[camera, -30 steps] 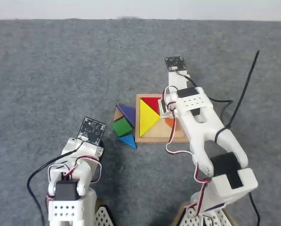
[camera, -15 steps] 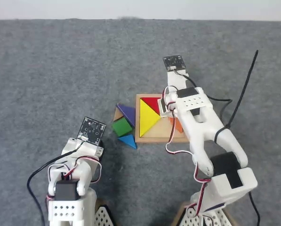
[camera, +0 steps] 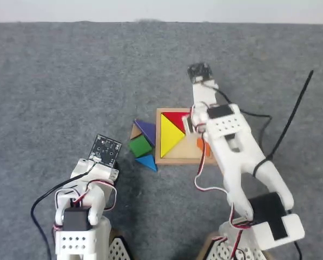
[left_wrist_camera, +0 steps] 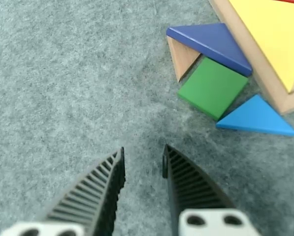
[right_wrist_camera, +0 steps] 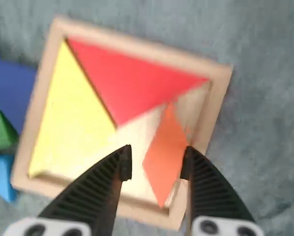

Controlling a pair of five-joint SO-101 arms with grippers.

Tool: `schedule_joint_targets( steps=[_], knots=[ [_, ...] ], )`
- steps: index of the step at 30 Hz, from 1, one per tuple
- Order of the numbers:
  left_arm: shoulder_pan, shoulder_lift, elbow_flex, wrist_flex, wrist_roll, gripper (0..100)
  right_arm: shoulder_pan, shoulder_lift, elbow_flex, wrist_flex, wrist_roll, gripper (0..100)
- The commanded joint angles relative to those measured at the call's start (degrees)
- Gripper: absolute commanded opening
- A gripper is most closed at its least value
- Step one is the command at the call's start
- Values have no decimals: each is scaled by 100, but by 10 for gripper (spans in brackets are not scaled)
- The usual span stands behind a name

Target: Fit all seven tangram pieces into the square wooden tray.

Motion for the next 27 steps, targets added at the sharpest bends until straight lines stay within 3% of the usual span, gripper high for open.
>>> schedule_joint_targets(
  steps=[1, 5, 19, 27],
  knots=[
    [-26, -88, -48, -79, -26, 130, -84, -286, 273, -198, 202, 75],
    [-26, -88, -48, -79, -26, 130, -13, -171, 264, -312, 202, 8],
    [-26, -88, -48, -79, -26, 130, 453, 593, -193, 40, 325, 9],
    [-26, -88, -48, -79, -26, 130, 593, -426, 387, -585, 387, 9]
  ],
)
